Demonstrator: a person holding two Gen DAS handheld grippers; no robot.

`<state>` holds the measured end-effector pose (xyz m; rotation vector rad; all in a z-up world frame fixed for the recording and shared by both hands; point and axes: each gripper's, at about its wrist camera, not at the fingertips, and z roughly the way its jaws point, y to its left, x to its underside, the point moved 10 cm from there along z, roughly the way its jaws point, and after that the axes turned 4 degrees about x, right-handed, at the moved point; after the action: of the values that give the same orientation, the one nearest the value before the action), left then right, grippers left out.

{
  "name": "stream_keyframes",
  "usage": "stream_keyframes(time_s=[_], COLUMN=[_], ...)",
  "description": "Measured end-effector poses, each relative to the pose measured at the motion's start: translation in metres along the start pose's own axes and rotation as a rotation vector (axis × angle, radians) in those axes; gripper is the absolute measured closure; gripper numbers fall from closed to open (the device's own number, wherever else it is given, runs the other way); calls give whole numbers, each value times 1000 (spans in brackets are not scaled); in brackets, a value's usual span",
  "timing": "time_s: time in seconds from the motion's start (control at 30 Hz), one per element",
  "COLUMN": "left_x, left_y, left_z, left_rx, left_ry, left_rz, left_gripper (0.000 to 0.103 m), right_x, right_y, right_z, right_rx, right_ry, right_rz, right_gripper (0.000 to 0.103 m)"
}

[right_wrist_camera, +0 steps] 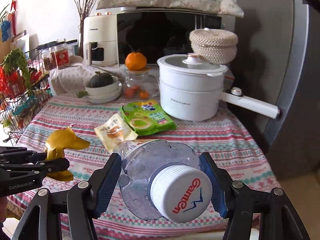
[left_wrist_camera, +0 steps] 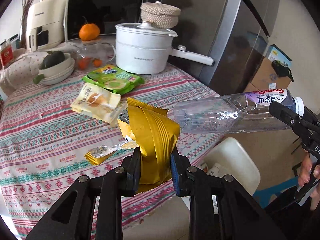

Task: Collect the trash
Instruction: 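Carry the yellow packet and water bottle over the white bin, then open the right tool to drop the water bottle while the left tool releases the yellow packet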

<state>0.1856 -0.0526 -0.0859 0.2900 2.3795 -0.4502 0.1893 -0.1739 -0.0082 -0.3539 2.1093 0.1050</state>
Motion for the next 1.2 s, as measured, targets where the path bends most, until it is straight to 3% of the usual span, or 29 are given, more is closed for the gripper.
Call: stream_keyframes(time_s=[0.23,0.47,0.67,0.87,1.0,1.13,1.2], left_x=[26,68,91,95,96,98,99], left_y=[-63,-121,-149,-168,-176,-178,-178], left_z=[29,66,97,112,120,126,127], left_rx=[120,206,242,257,256,229,216], left_ry=[72,175,248,268,276,287,295], left_rz=[90,219,255,285,307,329,342], left_gripper=[76,75,75,74,70,58,57], right_x=[42,106,141,176,188,193,194], right_y=[-67,-123,-141,-150,-159,-169,-174], right_z=[-46,-68,-55,-40,-39,-41,-44], right_rx=[133,261,267,254,266,258,264], right_ry=[53,205,350,475,521,532,531], right_rz=[65,151,241,303,338,396,415], right_gripper=[34,34,34,34,33,32,25])
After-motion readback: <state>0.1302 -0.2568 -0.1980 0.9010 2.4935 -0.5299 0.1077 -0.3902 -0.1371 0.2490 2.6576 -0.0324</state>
